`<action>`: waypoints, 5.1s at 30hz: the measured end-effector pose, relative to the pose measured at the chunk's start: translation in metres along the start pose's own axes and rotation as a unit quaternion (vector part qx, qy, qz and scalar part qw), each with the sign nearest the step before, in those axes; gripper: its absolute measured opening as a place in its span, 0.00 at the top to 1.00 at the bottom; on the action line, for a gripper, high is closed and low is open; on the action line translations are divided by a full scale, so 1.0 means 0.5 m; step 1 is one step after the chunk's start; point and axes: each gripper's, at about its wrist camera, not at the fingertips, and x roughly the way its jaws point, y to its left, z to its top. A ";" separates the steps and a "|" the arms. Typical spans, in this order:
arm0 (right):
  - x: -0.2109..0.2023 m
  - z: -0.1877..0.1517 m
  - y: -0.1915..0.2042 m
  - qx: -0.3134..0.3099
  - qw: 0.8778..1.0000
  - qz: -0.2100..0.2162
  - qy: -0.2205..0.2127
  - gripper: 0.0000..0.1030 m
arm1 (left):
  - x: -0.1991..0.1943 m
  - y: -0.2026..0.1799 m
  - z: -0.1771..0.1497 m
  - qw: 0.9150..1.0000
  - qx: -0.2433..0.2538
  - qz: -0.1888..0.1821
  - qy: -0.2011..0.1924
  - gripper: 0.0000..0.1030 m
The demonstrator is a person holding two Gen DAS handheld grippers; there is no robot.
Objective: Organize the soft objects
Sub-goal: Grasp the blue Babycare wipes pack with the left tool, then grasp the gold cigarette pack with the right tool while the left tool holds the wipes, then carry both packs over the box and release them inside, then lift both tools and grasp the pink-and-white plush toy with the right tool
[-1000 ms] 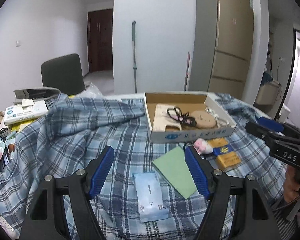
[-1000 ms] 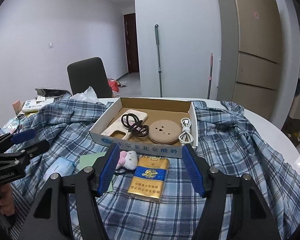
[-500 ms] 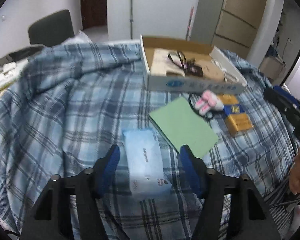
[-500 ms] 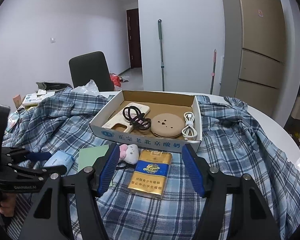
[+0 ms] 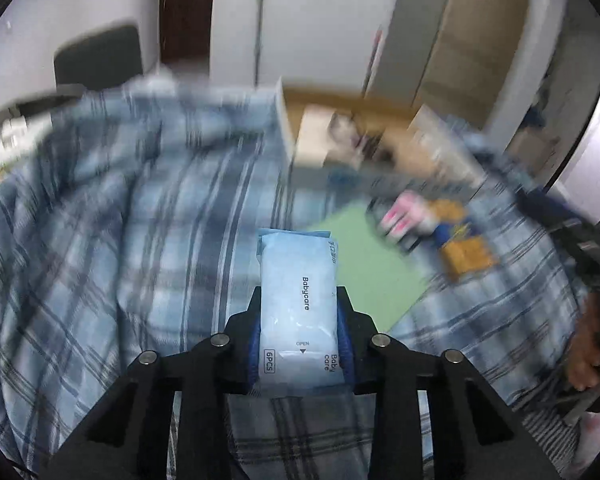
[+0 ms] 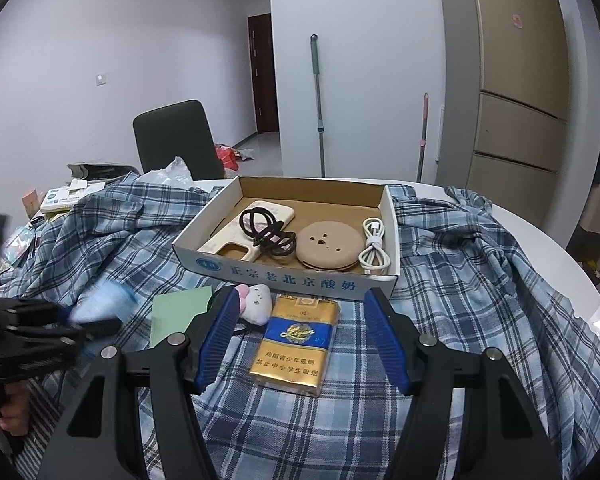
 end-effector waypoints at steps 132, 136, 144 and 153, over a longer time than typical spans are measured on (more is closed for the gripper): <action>0.278 0.154 -0.065 0.024 0.998 -0.010 0.065 0.42 | 0.122 -0.097 0.326 0.988 0.052 0.011 -0.148 0.39; 0.276 0.155 -0.064 0.023 0.998 -0.012 0.064 0.42 | 0.113 -0.094 0.329 0.987 0.049 0.015 -0.155 0.39; 0.235 0.174 -0.053 0.038 0.998 0.005 0.046 0.42 | 0.070 -0.100 0.333 0.983 0.052 0.015 -0.176 0.39; 0.140 0.207 -0.003 0.003 0.998 0.041 0.038 0.42 | -0.067 -0.117 0.322 0.975 0.055 0.006 -0.217 0.39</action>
